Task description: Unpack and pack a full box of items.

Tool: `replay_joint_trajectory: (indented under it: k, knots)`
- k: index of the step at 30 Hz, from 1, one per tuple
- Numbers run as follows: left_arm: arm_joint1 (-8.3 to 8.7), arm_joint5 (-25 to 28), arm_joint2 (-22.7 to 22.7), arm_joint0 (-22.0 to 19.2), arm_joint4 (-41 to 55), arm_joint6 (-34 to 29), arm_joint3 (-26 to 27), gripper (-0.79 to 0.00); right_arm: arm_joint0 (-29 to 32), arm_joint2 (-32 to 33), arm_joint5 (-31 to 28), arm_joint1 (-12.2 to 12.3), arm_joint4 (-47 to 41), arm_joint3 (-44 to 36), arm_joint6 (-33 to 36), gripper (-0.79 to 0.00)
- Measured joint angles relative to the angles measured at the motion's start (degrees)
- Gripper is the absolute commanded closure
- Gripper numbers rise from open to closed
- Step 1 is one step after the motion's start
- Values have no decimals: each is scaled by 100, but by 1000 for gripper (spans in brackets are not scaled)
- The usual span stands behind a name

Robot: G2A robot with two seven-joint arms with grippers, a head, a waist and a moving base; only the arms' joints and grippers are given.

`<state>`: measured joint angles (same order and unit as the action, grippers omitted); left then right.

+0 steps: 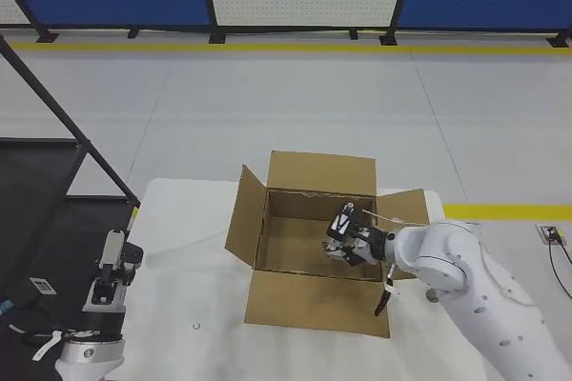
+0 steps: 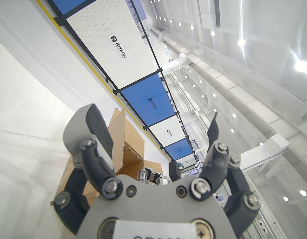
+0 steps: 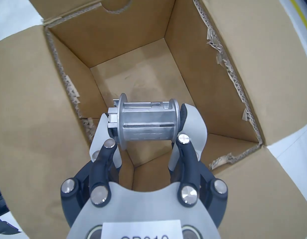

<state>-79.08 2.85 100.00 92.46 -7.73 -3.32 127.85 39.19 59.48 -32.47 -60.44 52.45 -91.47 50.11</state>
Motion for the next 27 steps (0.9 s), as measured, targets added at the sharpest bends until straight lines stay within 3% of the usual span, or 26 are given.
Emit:
replay_joint_trajectory:
  k: [2, 20, 27]
  knots:
    - [0, 0, 0, 0, 0, 0, 0, -785, 215, 177, -41, 42, 33, -187, -8, 0]
    - [0, 0, 0, 0, 0, 0, 0, -785, 274, 200, -39, 41, -13, -176, -231, 0]
    - [0, 0, 0, 0, 0, 0, 0, -785, 1068, 1217, -744, 284, -101, -973, -902, 0]
